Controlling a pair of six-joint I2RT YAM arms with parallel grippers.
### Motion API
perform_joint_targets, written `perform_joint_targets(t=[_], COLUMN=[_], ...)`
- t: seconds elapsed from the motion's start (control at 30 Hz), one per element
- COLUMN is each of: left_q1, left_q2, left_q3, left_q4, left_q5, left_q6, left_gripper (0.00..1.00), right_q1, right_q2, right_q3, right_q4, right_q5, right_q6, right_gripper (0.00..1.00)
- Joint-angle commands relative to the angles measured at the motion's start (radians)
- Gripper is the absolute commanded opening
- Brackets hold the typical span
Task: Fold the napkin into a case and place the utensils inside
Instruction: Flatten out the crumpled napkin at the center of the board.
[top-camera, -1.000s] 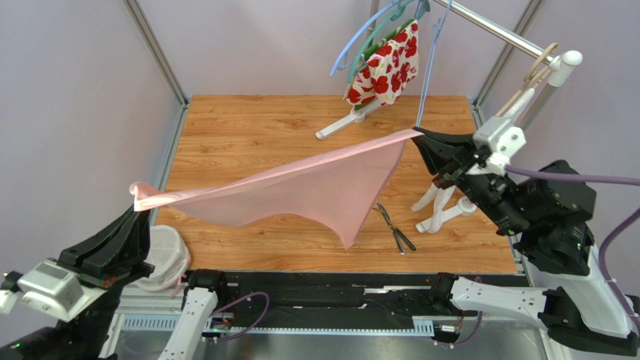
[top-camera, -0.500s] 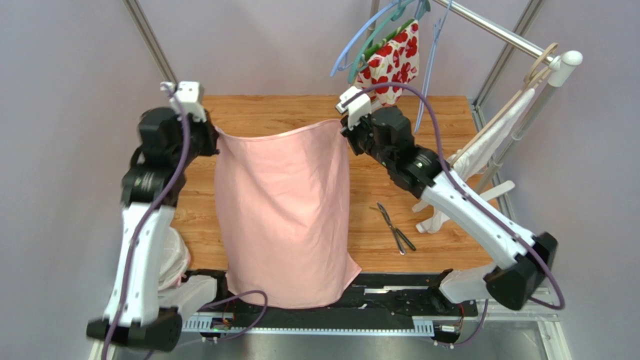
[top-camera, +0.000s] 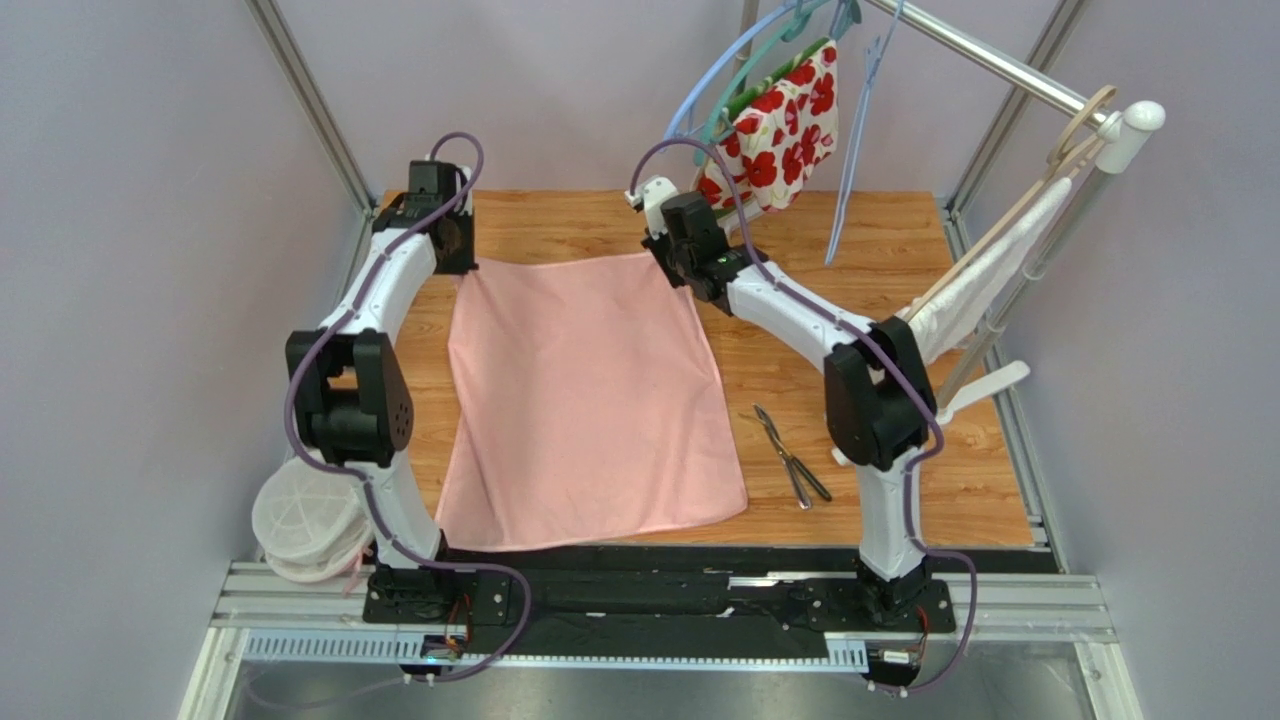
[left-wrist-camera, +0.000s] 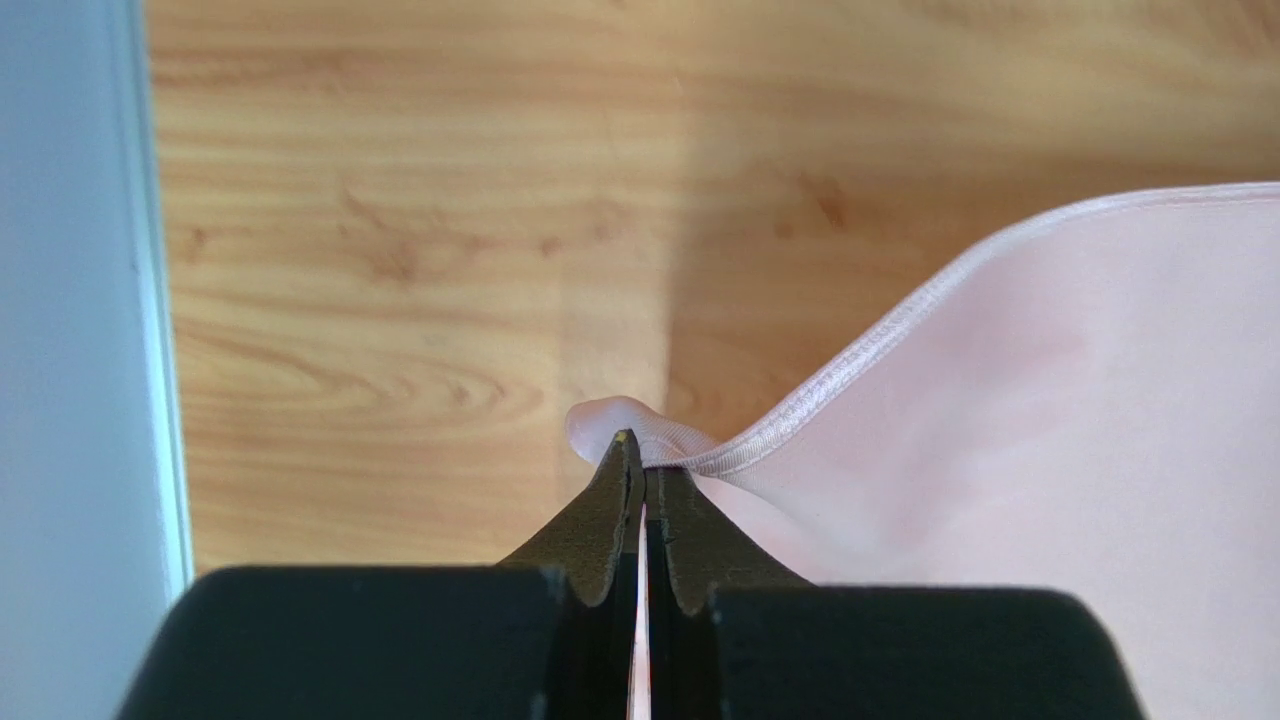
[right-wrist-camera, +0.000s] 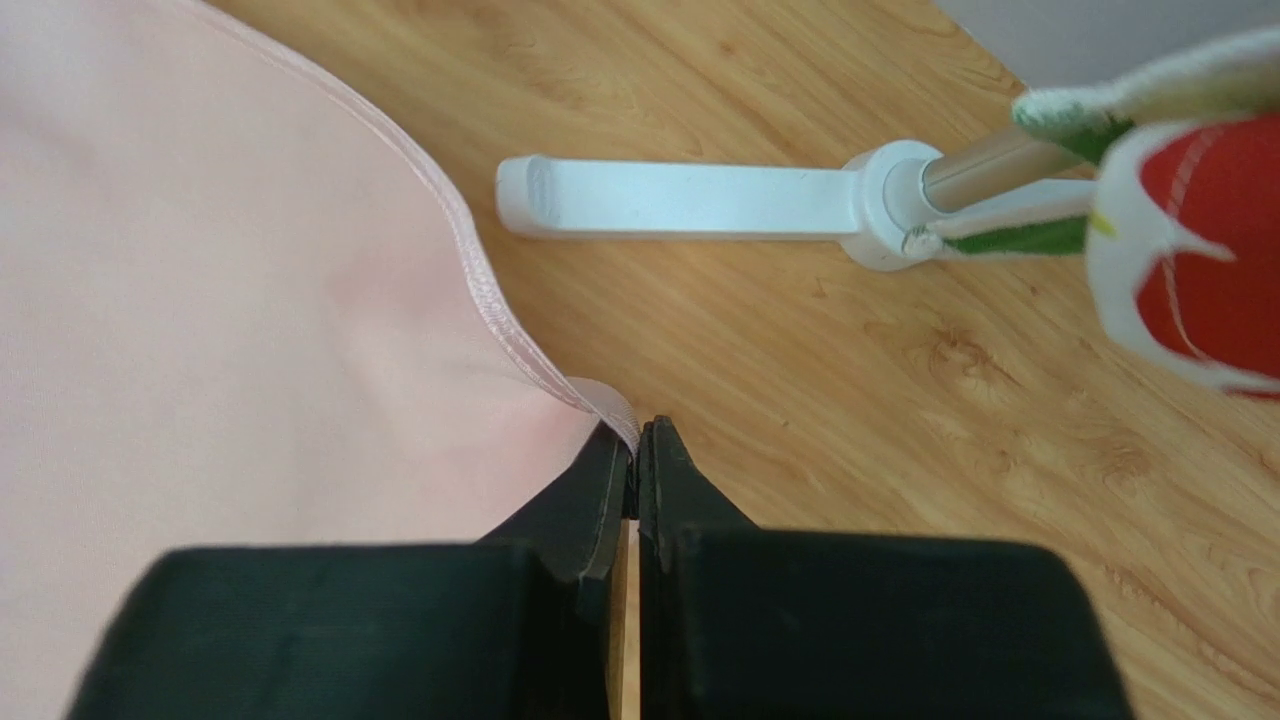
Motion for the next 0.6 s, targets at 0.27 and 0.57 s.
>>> perform_joint_targets(t=[0.27,0.57], left_q1=[0.062,0.063], left_q2=[0.219,0.308], left_q3=[0.238,0.359], left_q4=[0.027,0.001], left_q5=[-0.172,-0.19], left_q6=[0.008,0.046], left_gripper=[0.0,0.0], right_q1=[-0.064,-0.063], right_q2=[0.183,0.31], right_q3=[0.157,0.307], right_q4=[0.102,0.099], right_q5=[0.202,0.228], right_q6=[0.07,0.056], right_gripper=[0.0,0.0])
